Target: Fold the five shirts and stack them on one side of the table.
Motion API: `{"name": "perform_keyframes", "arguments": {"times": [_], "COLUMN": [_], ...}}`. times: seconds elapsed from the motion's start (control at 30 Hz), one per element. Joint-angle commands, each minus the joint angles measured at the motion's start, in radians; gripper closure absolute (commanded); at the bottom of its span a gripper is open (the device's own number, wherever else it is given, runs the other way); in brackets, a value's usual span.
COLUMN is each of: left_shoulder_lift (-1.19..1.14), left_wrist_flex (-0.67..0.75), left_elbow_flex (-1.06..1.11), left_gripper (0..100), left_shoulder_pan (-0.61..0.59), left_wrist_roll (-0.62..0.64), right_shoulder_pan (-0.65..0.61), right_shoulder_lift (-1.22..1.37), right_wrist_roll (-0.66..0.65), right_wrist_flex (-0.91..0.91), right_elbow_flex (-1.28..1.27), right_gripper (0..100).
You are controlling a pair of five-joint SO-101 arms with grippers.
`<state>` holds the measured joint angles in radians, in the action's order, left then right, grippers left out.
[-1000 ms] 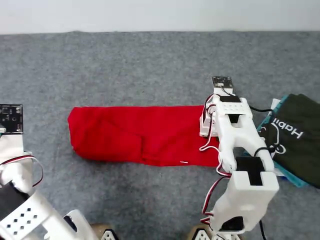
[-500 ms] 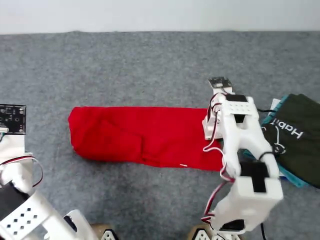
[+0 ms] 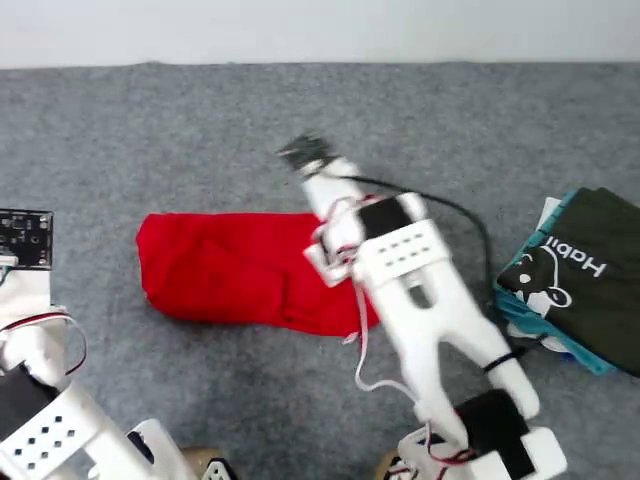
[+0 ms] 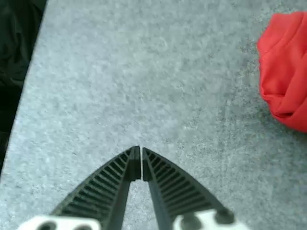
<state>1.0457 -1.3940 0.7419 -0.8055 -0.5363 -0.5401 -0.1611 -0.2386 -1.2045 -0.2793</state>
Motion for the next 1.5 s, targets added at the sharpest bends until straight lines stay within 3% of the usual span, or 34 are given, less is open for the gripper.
{"name": "perform_keyframes", "arguments": {"times": [0.0, 0.4, 0.8, 1.17, 1.33, 1.47], "left_shoulder_lift": [0.014, 0.014, 0.012, 0.012, 0.012, 0.012], "left_wrist_flex": [-0.005, 0.005, 0.034, 0.032, 0.026, 0.026], "left_elbow_flex": [0.007, 0.041, 0.042, 0.042, 0.042, 0.042], "left_gripper": [98, 98, 98, 98, 98, 98], "left_shoulder_pan": [0.002, 0.002, 0.006, 0.006, 0.006, 0.006], "left_wrist_roll": [-0.003, 0.028, 0.041, 0.041, 0.041, 0.041], "right_shoulder_pan": [-0.11, -0.229, -0.314, -0.377, -0.384, -0.366], "right_shoulder_lift": [0.025, 0.473, 0.819, 0.975, 0.978, 0.987], "right_wrist_roll": [-0.005, -0.002, -0.002, -0.003, 0.017, 0.158], "right_wrist_flex": [0.077, 0.104, -0.035, -0.035, -0.087, -0.211], "right_elbow_flex": [0.132, 0.601, 1.117, 1.318, 1.35, 1.468], "right_gripper": [98.8, 98.8, 98.8, 98.2, 81.6, 72.7]}}
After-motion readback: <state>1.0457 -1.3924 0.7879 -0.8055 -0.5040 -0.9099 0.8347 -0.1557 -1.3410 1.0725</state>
